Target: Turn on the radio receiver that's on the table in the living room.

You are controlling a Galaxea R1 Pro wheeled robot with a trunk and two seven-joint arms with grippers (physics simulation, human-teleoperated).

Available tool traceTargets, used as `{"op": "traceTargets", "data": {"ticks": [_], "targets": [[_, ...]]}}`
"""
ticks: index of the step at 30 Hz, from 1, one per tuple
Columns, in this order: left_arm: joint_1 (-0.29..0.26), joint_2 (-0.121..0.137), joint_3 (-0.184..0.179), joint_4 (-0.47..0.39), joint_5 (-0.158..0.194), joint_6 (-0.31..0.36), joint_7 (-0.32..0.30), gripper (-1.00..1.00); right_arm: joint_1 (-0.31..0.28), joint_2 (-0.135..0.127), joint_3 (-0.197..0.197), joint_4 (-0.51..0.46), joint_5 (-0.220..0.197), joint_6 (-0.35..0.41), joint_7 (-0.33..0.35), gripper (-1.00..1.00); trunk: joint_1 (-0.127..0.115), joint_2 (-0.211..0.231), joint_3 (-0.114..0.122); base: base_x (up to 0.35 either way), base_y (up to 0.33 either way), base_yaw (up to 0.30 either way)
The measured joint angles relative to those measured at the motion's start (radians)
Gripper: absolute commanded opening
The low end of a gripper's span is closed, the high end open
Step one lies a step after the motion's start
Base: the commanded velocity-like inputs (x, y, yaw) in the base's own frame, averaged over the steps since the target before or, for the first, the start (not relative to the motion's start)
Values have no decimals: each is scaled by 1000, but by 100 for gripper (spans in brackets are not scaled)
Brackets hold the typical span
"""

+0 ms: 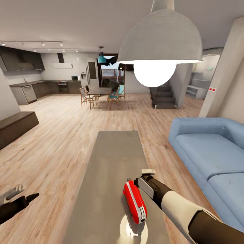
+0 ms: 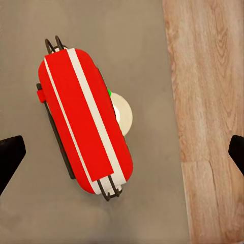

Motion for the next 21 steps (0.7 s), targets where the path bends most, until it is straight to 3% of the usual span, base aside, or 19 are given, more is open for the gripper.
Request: {"op": "traceTargets", "data": {"ticks": [12, 21], "targets": [[0, 0, -10, 0, -1, 0, 1, 100, 0, 0, 0, 0, 0, 0, 0, 100, 0, 0, 0, 0, 0, 0], [0, -14, -13, 0, -2, 0, 3, 100, 0, 0, 0, 0, 0, 0, 0, 100, 0, 0, 0, 0, 0, 0]]}}
